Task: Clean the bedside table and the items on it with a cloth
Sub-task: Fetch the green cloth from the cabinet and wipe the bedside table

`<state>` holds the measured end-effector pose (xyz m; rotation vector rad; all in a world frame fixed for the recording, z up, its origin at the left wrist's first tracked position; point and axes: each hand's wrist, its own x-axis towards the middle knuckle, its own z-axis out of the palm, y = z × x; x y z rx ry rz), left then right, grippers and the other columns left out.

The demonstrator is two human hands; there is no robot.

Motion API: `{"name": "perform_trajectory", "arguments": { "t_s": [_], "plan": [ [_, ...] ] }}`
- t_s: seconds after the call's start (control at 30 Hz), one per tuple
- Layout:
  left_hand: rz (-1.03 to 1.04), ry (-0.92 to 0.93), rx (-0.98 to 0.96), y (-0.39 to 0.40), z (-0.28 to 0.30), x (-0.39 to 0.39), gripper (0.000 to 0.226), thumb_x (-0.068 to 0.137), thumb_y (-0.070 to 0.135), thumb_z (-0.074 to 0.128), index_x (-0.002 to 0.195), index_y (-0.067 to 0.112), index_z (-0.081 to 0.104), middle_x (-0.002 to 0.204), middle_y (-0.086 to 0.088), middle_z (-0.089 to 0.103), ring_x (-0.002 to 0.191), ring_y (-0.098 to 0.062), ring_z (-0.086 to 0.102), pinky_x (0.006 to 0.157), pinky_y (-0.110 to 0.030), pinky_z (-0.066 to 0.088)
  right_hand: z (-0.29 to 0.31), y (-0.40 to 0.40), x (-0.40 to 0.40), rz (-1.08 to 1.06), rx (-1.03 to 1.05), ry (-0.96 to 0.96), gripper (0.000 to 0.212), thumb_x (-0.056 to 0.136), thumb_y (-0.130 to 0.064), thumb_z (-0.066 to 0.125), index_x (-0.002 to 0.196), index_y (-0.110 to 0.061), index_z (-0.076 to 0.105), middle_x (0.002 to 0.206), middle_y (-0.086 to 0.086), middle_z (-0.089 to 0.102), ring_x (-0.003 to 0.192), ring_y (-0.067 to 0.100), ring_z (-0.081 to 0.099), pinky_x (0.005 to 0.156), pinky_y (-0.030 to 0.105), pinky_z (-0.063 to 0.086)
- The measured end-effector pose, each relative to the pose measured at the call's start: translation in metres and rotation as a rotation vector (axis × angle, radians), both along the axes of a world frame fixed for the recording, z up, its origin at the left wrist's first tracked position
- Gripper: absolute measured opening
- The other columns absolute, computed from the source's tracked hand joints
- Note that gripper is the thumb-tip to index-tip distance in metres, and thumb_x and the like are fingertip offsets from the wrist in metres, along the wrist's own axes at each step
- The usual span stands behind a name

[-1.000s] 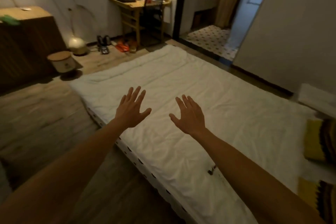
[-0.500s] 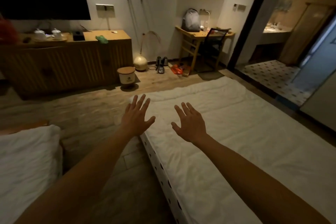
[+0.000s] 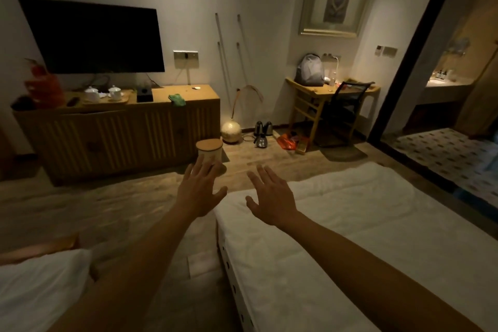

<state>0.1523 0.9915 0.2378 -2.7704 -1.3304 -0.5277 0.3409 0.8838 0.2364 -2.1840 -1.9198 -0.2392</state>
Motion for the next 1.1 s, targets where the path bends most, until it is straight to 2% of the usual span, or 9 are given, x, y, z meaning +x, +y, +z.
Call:
{"name": "perform_trajectory", "arguments": {
  "t_s": [0.13,0.37,0.53,0.83,0.97,1.1],
  "plan": [
    [0.086,-0.091,-0.017,0.066,0.016,0.008,0.084,0.095,0.061,0.043,0.16,0.024,0.004,0.168,-0.002,-0.005,0.154,-0.028,-0.007,0.122,-0.05,0.008,0.021,0.08,0.011,0.007,0.008,-0.01,0.074,0.095,-0.056,0.047,0.157,-0.026,0.021,0.167,0.006,0.016,0.154,0.027,0.012,0.119,0.048,0.024],
    [0.115,-0.067,0.075,0.185,0.044,-0.009,0.086,0.094,0.061,0.046,0.159,0.024,0.004,0.168,-0.001,-0.005,0.153,-0.026,-0.009,0.122,-0.05,0.008,0.051,0.212,-0.002,0.088,0.085,-0.043,0.072,0.093,-0.055,0.049,0.154,-0.024,0.028,0.164,0.008,0.025,0.151,0.029,0.021,0.117,0.048,0.03],
    [0.109,-0.038,0.133,0.272,0.054,-0.029,0.082,0.095,0.06,0.041,0.159,0.025,0.002,0.167,-0.001,-0.007,0.153,-0.025,-0.011,0.123,-0.049,0.005,0.051,0.3,-0.02,0.133,0.114,-0.038,0.073,0.093,-0.054,0.049,0.156,-0.025,0.026,0.165,0.007,0.021,0.153,0.027,0.017,0.119,0.047,0.023],
    [0.079,0.028,0.184,0.472,0.093,-0.078,0.082,0.096,0.059,0.043,0.159,0.023,0.006,0.168,-0.003,-0.005,0.153,-0.026,-0.01,0.124,-0.049,0.006,0.068,0.488,-0.05,0.116,0.155,-0.053,0.073,0.094,-0.058,0.046,0.156,-0.027,0.024,0.166,0.005,0.018,0.153,0.026,0.017,0.118,0.047,0.027],
    [0.138,0.04,0.104,0.548,0.093,-0.104,0.082,0.096,0.058,0.044,0.159,0.022,0.008,0.168,-0.003,-0.005,0.153,-0.027,-0.01,0.124,-0.05,0.006,0.059,0.552,-0.056,0.055,0.122,-0.003,0.073,0.094,-0.06,0.045,0.156,-0.028,0.024,0.166,0.004,0.019,0.153,0.026,0.018,0.117,0.048,0.028],
    [0.14,0.108,0.074,0.611,0.074,-0.12,0.081,0.096,0.059,0.043,0.159,0.022,0.006,0.168,-0.003,-0.008,0.153,-0.026,-0.013,0.123,-0.049,0.004,0.041,0.607,-0.051,0.066,0.082,-0.053,0.072,0.093,-0.057,0.047,0.156,-0.027,0.026,0.166,0.005,0.022,0.153,0.027,0.02,0.117,0.048,0.029]
  ]
}}
